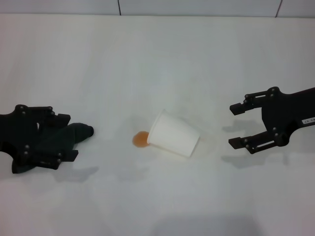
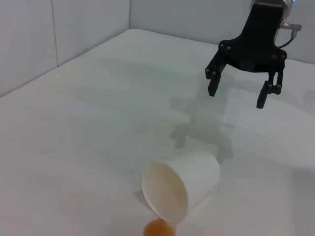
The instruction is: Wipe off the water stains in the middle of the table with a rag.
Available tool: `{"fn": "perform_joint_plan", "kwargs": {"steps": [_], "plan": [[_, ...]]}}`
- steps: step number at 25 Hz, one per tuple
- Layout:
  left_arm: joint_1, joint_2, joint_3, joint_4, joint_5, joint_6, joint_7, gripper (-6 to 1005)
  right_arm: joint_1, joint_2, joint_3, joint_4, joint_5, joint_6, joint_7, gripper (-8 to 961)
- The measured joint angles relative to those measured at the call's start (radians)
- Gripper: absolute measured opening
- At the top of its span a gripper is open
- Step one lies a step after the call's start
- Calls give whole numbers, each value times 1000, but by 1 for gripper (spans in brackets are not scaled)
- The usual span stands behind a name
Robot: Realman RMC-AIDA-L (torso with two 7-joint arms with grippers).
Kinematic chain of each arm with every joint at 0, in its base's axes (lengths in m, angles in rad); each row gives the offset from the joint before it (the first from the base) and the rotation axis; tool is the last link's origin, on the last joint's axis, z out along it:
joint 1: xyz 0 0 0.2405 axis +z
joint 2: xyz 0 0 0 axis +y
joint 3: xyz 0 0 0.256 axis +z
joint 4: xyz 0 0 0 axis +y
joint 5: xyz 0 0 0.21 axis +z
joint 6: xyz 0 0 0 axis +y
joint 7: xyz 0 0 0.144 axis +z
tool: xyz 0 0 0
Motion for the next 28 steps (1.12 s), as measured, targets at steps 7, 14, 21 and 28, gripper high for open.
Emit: {"fn": "perform_joint_plan", "kwargs": {"steps": [7, 14, 21, 28], "plan": [[0, 0, 0, 0, 5, 0, 0, 874, 0, -4, 4, -3, -3, -3, 6, 795], [0, 0, 0, 0, 6, 0, -3, 872, 0, -5, 4, -3, -3, -1, 6, 798], [0, 0, 0, 1, 8, 0, -6, 869, 6, -4, 2, -14, -5, 4, 7, 800], [9, 0, 2, 1, 8, 6, 6, 867, 67, 2, -63, -32, -98, 42, 151, 803]]}}
